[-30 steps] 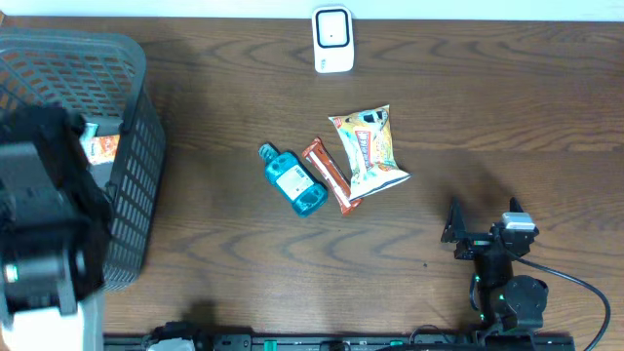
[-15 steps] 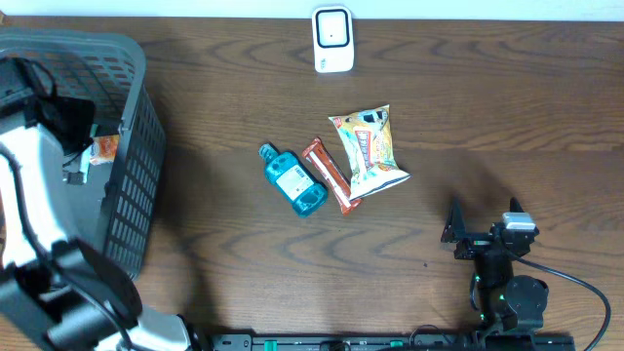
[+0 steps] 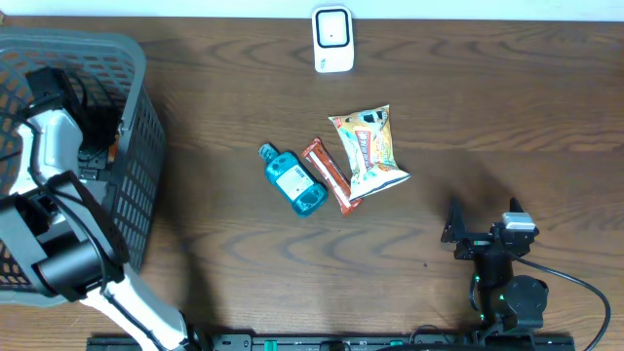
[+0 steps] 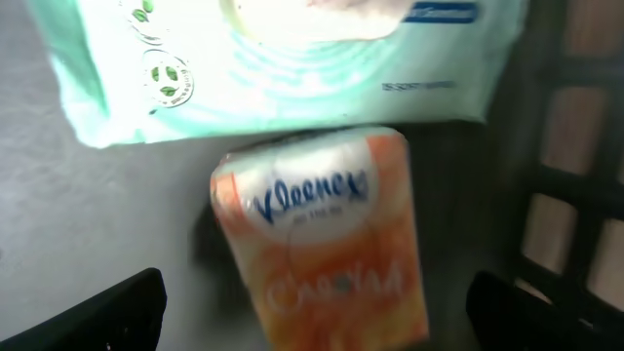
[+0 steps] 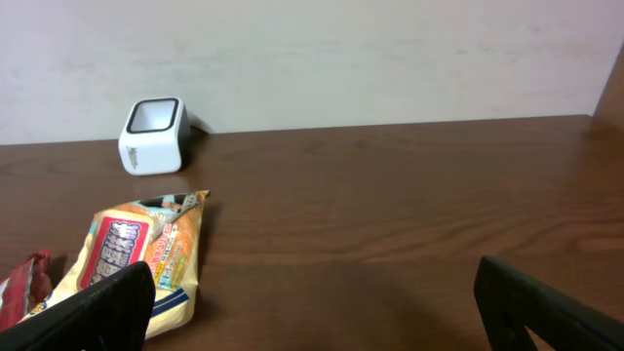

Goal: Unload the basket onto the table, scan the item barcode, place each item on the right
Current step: 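Grasp the small orange Kleenex pack in the basket with the left gripper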

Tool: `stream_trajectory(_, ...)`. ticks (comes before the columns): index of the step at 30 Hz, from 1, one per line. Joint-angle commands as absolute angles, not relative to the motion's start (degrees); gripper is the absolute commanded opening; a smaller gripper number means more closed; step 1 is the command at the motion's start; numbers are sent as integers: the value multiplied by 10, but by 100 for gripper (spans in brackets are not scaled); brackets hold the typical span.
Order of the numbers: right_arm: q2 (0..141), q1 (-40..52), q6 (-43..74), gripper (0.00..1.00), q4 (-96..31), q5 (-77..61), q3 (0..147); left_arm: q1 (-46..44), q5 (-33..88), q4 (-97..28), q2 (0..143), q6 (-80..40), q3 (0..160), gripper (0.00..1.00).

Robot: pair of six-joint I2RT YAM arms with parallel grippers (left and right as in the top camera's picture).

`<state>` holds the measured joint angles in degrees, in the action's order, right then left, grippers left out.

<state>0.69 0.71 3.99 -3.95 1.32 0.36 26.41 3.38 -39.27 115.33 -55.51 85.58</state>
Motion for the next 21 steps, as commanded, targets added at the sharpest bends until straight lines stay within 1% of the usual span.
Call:
stream_trajectory(1,4,2,33,99,-41,18,3,261,36,-387,1183,-558,861,99)
stream_trajectory(2,4,2,33,99,-41,18,3,260,35,-386,1188,-558,861,95)
stream_trajectory(3,4,2,33,99,-41,18,3,259,36,-386,1194,-558,861,81)
stream_trajectory(5,4,2,33,99,-41,18,3,257,37,-387,1204,-558,861,51)
stream_trajectory(6,4,2,33,99,-41,18,3,256,37,-387,1206,-555,860,35)
stream_trajectory(7,4,2,33,99,-41,18,3,256,37,-388,1206,-548,860,12)
stream_trajectory(8,4,2,33,99,-41,18,3,255,36,-391,1206,-540,859,7)
stream_trajectory(14,4,2,33,99,-41,18,3,264,37,-418,1165,-520,860,7)
stream_trajectory(21,4,2,33,99,-41,18,3,289,34,-471,937,-507,860,7)
